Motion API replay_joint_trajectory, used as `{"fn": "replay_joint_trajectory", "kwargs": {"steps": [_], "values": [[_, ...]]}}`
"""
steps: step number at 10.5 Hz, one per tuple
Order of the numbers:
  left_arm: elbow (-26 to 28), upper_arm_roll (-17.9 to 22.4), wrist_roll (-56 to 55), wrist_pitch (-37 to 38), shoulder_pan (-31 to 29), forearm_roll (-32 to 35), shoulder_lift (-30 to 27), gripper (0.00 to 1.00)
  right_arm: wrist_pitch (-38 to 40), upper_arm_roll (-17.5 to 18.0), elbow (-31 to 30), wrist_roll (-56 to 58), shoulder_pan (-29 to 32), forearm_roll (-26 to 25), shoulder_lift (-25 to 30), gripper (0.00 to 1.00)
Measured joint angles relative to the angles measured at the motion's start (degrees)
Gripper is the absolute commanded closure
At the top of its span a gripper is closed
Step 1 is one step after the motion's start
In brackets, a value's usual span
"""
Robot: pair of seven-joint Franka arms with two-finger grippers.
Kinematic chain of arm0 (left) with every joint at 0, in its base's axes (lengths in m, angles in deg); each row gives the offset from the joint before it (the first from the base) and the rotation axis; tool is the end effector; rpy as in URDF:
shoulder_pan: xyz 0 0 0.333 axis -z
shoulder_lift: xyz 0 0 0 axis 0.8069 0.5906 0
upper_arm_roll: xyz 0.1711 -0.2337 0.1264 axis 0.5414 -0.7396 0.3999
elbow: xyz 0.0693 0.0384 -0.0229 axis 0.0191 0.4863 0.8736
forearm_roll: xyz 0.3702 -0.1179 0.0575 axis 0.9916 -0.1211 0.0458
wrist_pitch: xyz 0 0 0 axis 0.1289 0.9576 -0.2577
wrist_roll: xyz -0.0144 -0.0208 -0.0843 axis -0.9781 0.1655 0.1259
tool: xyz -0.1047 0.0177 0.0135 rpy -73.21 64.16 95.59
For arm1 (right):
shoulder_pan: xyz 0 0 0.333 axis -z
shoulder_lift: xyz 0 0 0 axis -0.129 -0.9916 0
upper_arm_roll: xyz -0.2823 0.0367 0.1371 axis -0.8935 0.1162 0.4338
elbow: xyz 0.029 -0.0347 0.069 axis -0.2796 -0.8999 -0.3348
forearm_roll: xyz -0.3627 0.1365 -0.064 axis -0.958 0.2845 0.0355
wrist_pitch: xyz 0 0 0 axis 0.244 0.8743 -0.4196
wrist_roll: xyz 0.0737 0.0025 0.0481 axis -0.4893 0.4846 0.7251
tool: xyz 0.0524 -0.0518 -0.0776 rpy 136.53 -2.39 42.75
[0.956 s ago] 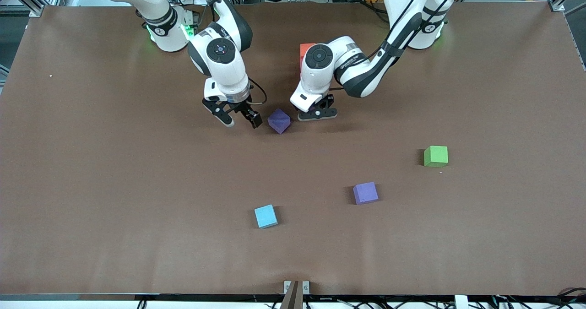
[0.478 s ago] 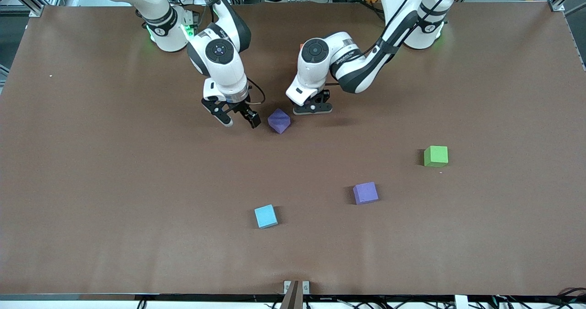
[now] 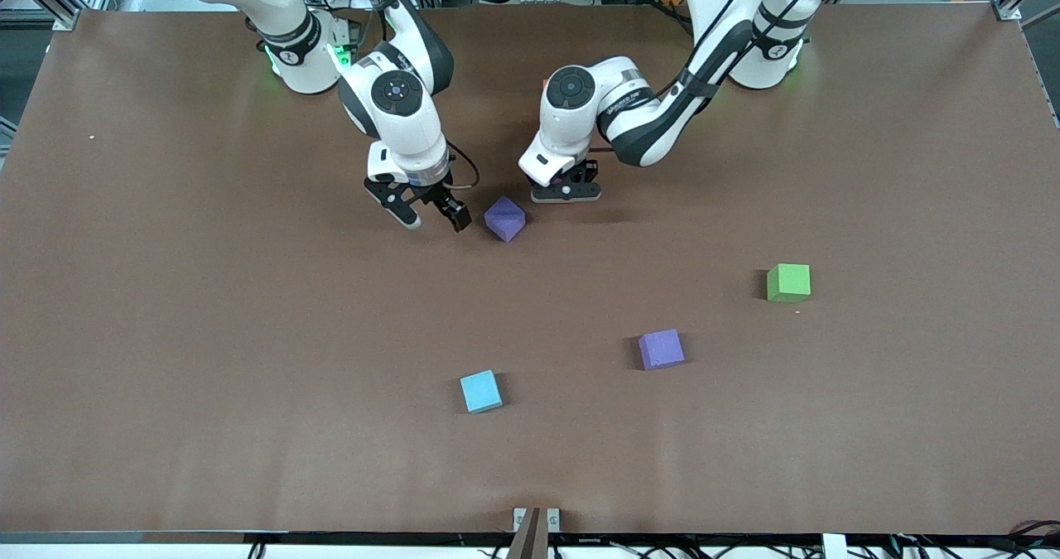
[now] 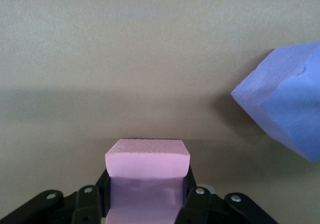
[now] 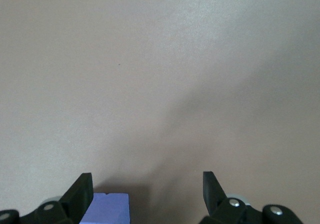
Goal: Arrange blocks into number 1
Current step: 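Place the light pink block at the column's end with the left gripper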
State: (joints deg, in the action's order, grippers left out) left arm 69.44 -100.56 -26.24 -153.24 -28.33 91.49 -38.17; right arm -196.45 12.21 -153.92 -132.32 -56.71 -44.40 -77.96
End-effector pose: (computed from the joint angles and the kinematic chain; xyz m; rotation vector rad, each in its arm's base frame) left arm 0.3468 -0.4708 0.2117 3.1085 0.0757 -0.0877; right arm 0.4226 0.3506 0.2670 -2.8855 1.1456 -0.0992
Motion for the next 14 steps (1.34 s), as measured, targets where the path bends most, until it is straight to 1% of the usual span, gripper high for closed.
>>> {"fn": "replay_joint_trajectory", "kwargs": {"steps": [6,7,8,12,14], "values": [[0.8,-0.8,-0.4,-0.3,0.0,1.3,0.0,1.00,-0.1,0.0,0.0,0.0,0.0,0.0,0.0,0.03],[0.8,-0.9,-0.4,-0.3,0.0,1.4,0.0,0.71,-0.1,0.0,0.0,0.0,0.0,0.0,0.0,0.03],[0.8,-0.9,-0.6,-0.3,0.0,1.4,0.0,0.01,-0.1,0.0,0.0,0.0,0.0,0.0,0.0,0.03],[0.9,-0.9,-1.5,-0.6,-0.1,1.5,0.0,0.00,-0.3,0.2,-0.1,0.0,0.0,0.0,0.0,0.03],[0.0,-0.9,-1.6,-1.0,-0.4,1.5,-0.4,0.00,-1.8,0.2,-0.2,0.0,-0.1,0.0,0.0,0.03]]}}
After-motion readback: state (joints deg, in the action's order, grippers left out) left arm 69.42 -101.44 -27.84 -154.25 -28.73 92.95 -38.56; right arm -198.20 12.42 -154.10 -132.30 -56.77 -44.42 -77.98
